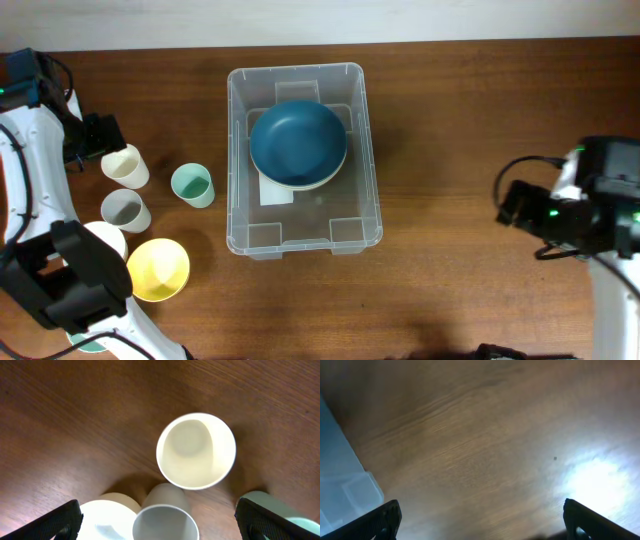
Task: Pack container
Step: 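Move the left gripper to the cream cup and grip its rim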
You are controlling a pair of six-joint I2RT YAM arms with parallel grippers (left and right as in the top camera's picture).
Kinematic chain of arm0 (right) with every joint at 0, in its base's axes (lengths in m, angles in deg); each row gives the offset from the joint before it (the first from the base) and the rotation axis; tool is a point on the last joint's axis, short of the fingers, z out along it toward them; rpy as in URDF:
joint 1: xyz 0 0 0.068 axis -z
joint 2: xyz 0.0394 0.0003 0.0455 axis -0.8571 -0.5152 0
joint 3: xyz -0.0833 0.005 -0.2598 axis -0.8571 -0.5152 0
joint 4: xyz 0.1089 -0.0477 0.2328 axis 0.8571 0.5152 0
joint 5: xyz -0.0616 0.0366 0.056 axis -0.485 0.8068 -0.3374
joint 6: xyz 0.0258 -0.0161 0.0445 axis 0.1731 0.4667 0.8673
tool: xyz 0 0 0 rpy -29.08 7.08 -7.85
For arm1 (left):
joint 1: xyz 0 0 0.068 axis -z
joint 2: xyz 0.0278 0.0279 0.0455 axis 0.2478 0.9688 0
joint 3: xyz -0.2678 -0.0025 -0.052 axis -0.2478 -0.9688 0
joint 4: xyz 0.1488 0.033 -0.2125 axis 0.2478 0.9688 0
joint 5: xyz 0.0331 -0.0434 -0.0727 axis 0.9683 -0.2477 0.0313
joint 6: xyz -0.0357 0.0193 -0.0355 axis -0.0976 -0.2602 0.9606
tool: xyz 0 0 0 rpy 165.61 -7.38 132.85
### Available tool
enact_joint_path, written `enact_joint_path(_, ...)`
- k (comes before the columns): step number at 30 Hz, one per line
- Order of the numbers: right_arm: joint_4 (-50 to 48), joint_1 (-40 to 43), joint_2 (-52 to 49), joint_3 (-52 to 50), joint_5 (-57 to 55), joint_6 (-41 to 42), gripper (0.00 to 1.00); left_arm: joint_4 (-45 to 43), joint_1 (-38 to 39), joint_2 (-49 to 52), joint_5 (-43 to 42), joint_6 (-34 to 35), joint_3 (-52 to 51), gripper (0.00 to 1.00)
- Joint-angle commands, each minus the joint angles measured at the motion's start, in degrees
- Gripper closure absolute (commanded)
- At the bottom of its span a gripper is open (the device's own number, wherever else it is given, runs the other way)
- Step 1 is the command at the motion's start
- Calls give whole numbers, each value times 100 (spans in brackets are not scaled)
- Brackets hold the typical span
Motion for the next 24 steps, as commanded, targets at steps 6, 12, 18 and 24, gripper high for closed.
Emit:
enact_joint_path(6, 66, 758, -660, -9, 632, 42, 1, -289, -4, 232, 138, -791, 127, 1)
enact_joint_path(12, 68, 758, -929, -11, 627, 39, 1, -372, -4, 354, 136, -986, 83, 1)
enact_joint_path(18, 68, 758, -944, -11, 623, -33, 1, -433, -52, 767, 131, -1003, 0, 1)
enact_joint_path(24, 85, 758, -944, -9, 605, -70, 1, -612, -192, 1351, -177, -1001, -2, 1)
